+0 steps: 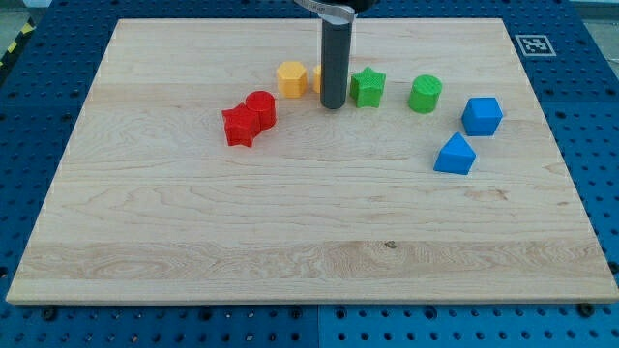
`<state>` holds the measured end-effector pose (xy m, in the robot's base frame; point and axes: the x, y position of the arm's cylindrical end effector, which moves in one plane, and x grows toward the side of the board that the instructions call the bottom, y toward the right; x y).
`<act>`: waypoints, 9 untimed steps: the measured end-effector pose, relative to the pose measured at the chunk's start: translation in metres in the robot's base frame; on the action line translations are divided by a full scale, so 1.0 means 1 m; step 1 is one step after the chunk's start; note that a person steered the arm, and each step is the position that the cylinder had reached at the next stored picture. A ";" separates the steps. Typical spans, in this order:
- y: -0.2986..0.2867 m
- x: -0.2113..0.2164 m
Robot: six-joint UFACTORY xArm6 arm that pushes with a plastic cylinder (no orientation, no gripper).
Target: Adjust the green star to the parallel right of the heart
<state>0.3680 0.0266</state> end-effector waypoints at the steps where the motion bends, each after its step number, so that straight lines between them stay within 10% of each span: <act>1: 0.000 0.000; 9: 0.067 0.001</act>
<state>0.3690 0.0937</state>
